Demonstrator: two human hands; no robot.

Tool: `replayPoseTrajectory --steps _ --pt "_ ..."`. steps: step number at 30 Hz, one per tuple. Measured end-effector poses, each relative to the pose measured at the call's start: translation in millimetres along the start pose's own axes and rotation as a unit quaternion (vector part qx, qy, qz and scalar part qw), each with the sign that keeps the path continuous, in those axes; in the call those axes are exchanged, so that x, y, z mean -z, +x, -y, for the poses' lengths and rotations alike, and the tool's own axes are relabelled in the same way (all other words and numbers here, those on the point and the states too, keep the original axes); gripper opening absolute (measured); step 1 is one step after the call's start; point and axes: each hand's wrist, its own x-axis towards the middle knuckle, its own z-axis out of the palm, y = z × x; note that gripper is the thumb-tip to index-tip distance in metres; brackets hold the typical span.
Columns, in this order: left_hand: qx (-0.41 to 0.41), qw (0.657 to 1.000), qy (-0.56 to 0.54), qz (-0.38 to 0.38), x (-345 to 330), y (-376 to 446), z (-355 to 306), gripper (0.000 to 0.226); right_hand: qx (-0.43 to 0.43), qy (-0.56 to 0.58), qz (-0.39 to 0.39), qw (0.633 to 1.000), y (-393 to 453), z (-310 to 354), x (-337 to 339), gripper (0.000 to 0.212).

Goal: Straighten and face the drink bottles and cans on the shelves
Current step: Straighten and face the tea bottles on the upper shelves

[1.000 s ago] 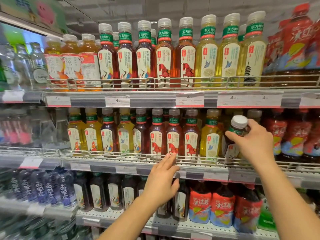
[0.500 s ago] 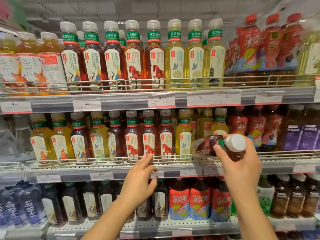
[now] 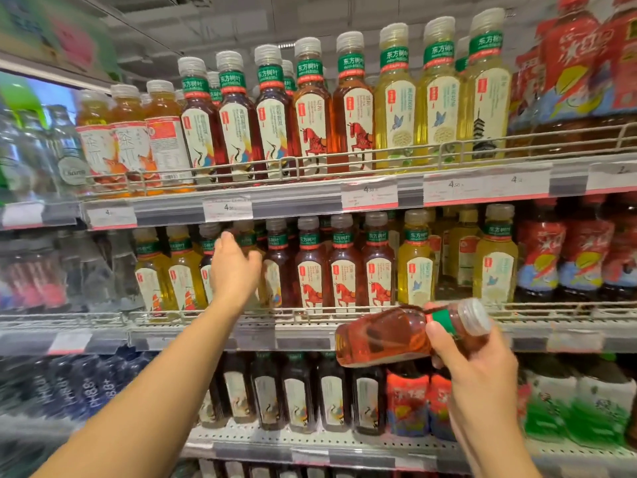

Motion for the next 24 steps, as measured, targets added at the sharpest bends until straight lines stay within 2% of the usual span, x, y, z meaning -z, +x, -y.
replayPoseTrajectory --steps 3,7,10,15,21,24 --pt "0.011 0.998 0.047 0.033 0.1 24.3 0.4 0.029 -0.008 0.012 0.007 1.000 -1.4 -3.9 -4.3 0.034" --pt "0.075 0.993 0.031 0.087 -1.0 43.0 5.2 0.028 0.009 0.003 0.000 1.000 0.7 -6.9 -2.9 0.035" --pt "0.089 0.991 0.027 0.100 0.0 49.1 6.4 0.030 0.014 0.000 -0.008 1.000 1.1 -6.0 -2.5 0.033" --pt "0.058 0.994 0.038 0.089 5.2 49.2 7.6 0.033 0.021 -0.003 0.001 1.000 -1.7 -6.4 -11.3 0.027" --pt "-0.006 0.996 0.057 0.067 13.4 44.1 16.0 0.043 0.024 -0.006 0.018 1.000 -4.4 -10.0 -39.8 0.035" --pt "-0.011 0.999 0.027 0.044 22.4 46.2 23.7 0.044 0.039 -0.024 0.031 0.998 -4.4 -10.8 -59.9 0.033"
